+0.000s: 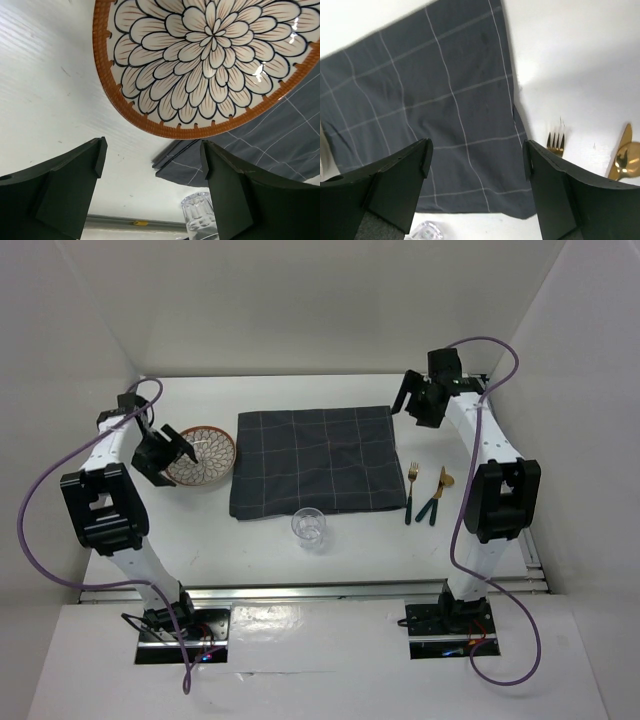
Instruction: Set the dinner table for one person
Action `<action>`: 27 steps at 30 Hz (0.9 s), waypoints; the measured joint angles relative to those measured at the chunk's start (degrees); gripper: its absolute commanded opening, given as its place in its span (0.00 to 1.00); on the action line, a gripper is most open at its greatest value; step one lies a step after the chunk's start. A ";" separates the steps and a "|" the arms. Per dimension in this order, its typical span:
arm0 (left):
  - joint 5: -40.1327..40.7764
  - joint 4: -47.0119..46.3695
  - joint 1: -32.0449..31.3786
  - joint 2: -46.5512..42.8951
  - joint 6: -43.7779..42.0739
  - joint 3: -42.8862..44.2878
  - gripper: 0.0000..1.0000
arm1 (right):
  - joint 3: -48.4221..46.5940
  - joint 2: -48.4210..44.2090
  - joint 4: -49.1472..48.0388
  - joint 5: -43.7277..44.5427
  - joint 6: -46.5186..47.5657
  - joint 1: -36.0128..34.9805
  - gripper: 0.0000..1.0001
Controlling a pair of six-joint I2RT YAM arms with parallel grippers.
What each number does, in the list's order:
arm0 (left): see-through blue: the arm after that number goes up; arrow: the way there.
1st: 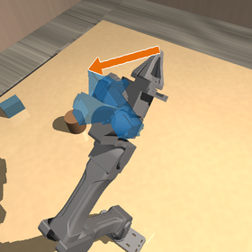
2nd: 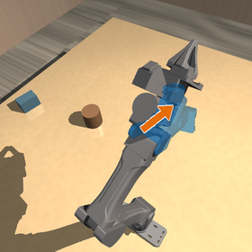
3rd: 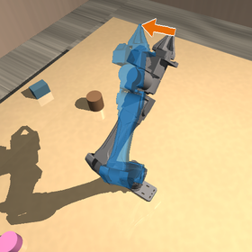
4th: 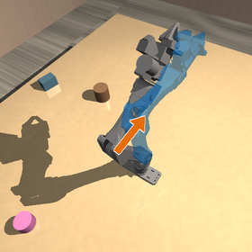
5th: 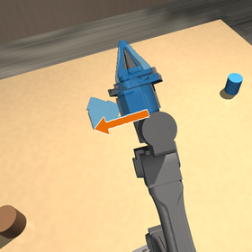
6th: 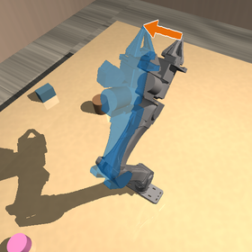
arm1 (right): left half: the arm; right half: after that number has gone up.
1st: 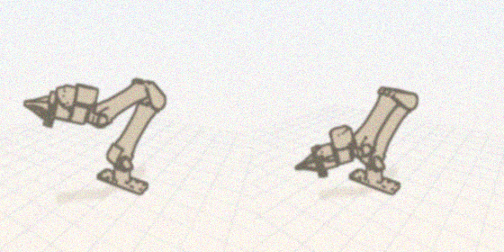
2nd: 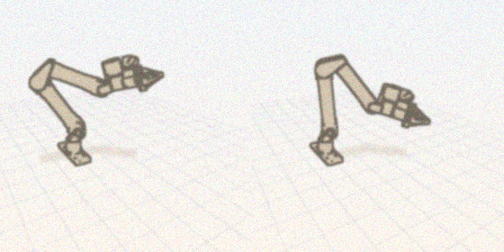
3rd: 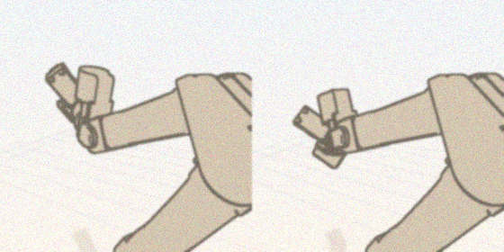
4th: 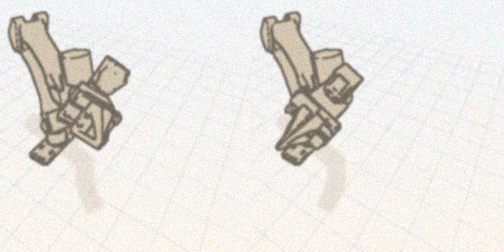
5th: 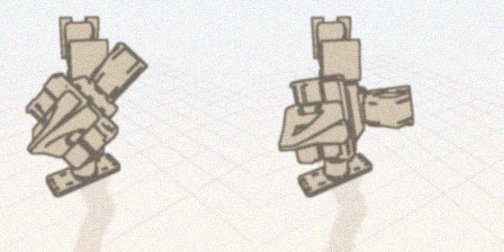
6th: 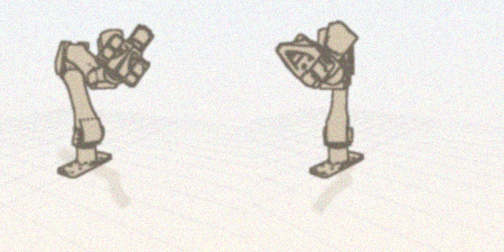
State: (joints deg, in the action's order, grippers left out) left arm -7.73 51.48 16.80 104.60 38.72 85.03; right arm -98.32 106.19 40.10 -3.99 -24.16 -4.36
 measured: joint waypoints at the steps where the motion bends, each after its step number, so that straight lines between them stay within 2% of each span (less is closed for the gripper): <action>1: -0.50 -1.09 0.15 -0.09 0.50 -1.27 0.94 | 0.66 0.02 0.07 -0.17 0.04 0.00 0.85; 6: -2.05 -6.97 1.11 0.24 2.25 -6.69 0.80 | 3.13 -0.11 1.22 -0.55 0.07 0.00 0.86; 14: -1.90 -11.23 2.10 2.56 3.76 -7.17 0.67 | 3.19 -3.52 1.95 0.98 0.68 0.00 0.86; 18: -1.64 -13.35 2.21 3.91 3.82 -7.58 0.64 | 3.19 -5.40 2.14 1.75 0.79 0.00 0.86; 22: -1.79 -15.69 2.23 6.45 4.00 -8.44 0.52 | 3.19 -6.34 3.21 2.29 0.90 0.00 0.86; 23: -1.90 -15.98 2.23 6.91 4.00 -8.66 0.42 | 3.19 -6.43 3.39 2.38 0.90 0.00 0.86; 25: -3.63 -16.85 2.54 7.23 5.16 -8.92 0.30 | 3.19 -6.62 3.76 2.62 0.90 0.00 0.86; 26: -5.07 -17.92 2.80 7.21 5.42 -8.76 0.15 | 3.19 -6.64 4.00 2.78 0.90 0.00 0.86; 27: -6.67 -18.69 2.99 7.21 5.70 -8.66 0.07 | 3.19 -6.64 4.17 2.95 0.90 0.00 0.86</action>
State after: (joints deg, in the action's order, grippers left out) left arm -14.39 32.80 19.79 111.81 44.42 76.38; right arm -95.13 99.55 44.27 -1.04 -23.27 -4.36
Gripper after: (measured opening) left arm 0.253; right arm 0.861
